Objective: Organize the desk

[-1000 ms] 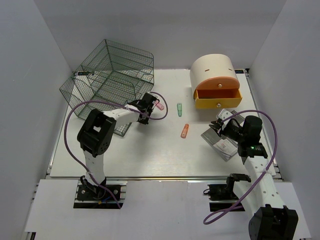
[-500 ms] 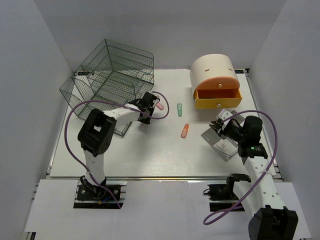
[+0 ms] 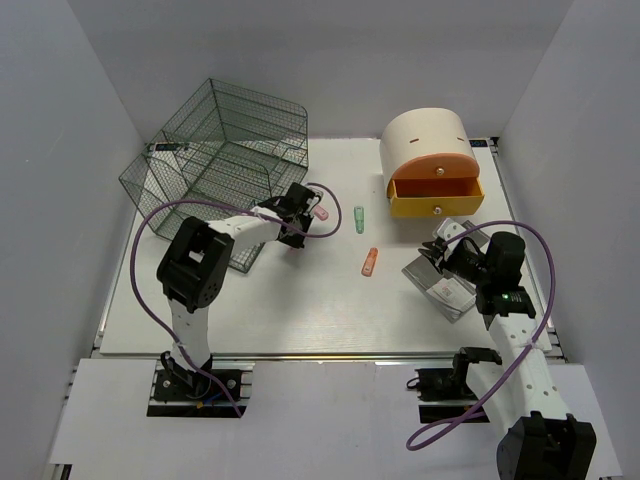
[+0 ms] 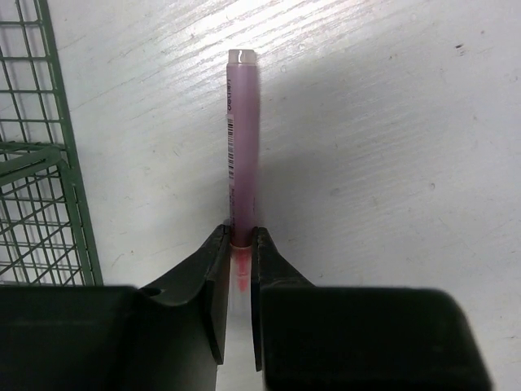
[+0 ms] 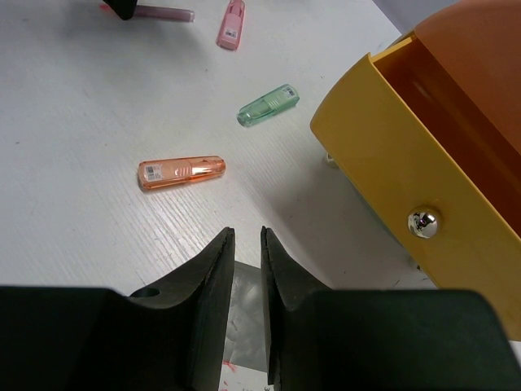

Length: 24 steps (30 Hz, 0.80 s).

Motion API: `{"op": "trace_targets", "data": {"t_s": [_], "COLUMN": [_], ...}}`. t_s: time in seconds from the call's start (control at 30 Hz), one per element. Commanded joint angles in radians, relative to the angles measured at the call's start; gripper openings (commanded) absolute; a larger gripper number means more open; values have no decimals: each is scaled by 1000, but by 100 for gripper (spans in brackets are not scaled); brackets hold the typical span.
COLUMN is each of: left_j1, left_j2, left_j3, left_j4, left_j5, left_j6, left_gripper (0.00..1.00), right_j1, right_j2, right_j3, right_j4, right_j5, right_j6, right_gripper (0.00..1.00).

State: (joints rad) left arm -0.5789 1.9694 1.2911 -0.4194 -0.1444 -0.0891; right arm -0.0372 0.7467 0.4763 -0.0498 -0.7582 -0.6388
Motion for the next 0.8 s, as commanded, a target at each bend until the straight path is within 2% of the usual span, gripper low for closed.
{"op": "trace_targets", "data": {"t_s": [0.0, 0.17, 0.33, 0.43, 0.47, 0.5, 0.6, 0.77], "left_j1": [-19, -19, -28, -29, -29, -29, -38, -71], "left_j2": [65, -45, -251, -345, -365, -398, -415, -333], "left_j3": [-33, -26, -35, -32, -29, -27, 5, 118], "left_j4": [-94, -62, 19, 82, 102, 149, 220, 332], "left_j5": [95, 143, 249, 345, 374, 444, 552, 689], "left_j6": [-15, 5, 55, 88, 142, 163, 215, 308], "left_gripper": [9, 2, 0, 0, 0, 0, 0, 0], "right_j1": [-1, -1, -3, -4, -6, -6, -12, -24], "right_j2": [-12, -12, -12, -12, -13, -13, -15, -24], "right_j3": [-2, -1, 12, 22, 25, 33, 50, 64], "right_j4": [30, 33, 71, 93, 99, 113, 128, 139], "right_j5": [2, 7, 56, 98, 138, 163, 255, 330], "right_j6": [-9, -4, 69, 118, 134, 151, 214, 264], "right_gripper": [25, 25, 24, 7, 0, 0, 0, 0]}}
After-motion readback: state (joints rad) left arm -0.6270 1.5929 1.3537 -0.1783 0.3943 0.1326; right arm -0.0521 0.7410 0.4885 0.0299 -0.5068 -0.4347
